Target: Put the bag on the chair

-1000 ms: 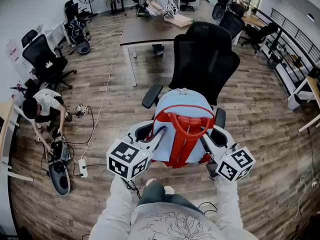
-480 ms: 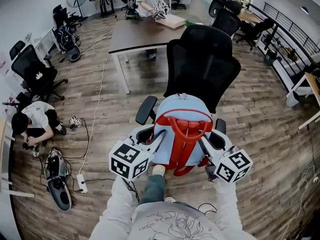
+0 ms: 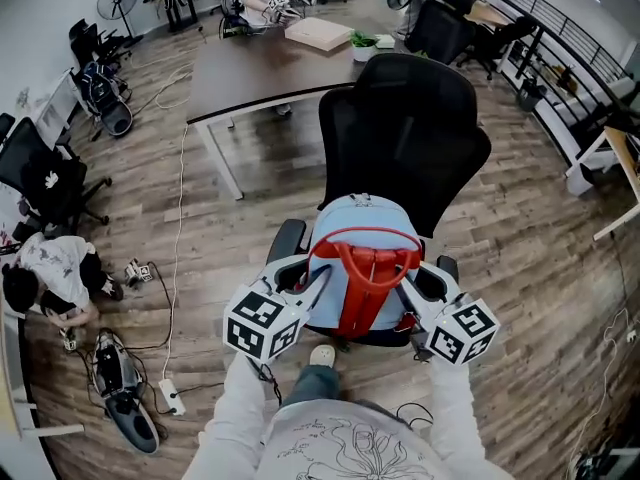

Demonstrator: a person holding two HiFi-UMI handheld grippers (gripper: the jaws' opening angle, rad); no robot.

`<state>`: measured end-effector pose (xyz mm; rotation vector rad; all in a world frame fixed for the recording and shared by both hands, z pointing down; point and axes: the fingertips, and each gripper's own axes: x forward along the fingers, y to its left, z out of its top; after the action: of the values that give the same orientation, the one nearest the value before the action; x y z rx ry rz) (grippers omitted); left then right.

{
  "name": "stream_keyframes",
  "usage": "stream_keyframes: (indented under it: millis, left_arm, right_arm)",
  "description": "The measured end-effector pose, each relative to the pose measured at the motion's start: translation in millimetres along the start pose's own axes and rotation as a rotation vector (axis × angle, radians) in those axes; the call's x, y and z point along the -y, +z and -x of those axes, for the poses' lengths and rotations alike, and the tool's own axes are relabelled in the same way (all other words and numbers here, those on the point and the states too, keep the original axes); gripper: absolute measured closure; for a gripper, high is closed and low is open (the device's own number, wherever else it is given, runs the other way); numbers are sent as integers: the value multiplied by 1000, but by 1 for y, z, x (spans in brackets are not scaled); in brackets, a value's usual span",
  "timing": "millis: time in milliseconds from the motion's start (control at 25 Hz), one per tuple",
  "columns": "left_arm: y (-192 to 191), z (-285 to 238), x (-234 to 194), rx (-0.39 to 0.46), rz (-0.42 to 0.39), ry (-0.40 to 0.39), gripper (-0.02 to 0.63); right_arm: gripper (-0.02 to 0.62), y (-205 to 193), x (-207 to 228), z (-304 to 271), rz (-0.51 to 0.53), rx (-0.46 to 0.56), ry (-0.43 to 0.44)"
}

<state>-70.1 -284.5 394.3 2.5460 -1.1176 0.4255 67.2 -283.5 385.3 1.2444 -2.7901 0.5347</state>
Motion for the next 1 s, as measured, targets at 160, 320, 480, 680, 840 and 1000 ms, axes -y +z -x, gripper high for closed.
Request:
stream_keyframes:
  millis: [160, 320, 480, 680, 840, 1000]
  left_arm:
    - [-2, -27, -31, -37, 6, -33, 502]
    - [-14, -54, -52, -77, 23, -70, 502]
    - [-27, -82, -67, -111, 40, -98, 502]
    - [-52, -116, -80, -158, 52, -115, 502]
    - [-81, -139, -86, -200, 55, -118, 500]
    - [-109, -165, -100, -256, 61, -125, 502]
  right_arm:
    - [482, -7, 21, -31, -23, -19, -33]
    - [482, -21, 42, -51, -33, -59, -68]
    - [480, -37, 65, -66, -44, -98, -100]
    - [480, -66, 92, -79, -63, -150, -133]
    - [480, -98, 111, -85, -76, -203, -144]
    - [480, -128, 133, -101, -73, -280, -132]
